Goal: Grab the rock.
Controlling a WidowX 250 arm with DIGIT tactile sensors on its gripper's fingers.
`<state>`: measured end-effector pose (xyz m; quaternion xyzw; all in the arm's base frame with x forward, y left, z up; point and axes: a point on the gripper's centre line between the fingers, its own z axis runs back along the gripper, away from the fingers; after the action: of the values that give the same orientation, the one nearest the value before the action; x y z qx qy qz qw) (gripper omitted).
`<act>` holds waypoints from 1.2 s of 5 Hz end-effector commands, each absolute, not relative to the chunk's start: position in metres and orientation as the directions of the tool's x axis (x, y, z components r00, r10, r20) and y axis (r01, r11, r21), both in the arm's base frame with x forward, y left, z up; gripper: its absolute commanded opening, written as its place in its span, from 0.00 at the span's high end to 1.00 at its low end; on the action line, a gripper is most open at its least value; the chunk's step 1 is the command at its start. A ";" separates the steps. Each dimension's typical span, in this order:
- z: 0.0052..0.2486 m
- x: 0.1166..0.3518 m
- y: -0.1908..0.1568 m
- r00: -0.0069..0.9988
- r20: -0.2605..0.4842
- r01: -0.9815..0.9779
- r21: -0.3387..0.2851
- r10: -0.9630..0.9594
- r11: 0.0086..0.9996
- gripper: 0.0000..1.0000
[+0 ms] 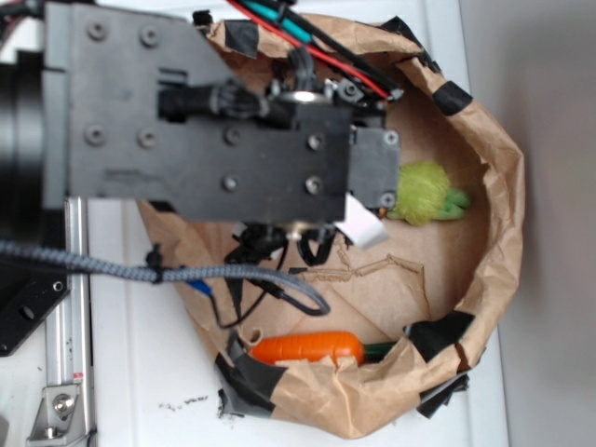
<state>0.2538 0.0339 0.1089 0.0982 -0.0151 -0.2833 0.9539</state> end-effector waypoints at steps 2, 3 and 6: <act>0.093 0.257 0.052 0.783 0.009 0.604 0.229 -0.622 0.764 0.00; 0.094 0.248 0.058 0.731 0.092 0.652 0.202 -0.676 0.731 0.00; 0.082 0.252 0.078 0.618 -0.035 0.771 0.225 -0.786 0.596 0.00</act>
<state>0.2466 0.0868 0.0744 0.0936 -0.0183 -0.4235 0.9008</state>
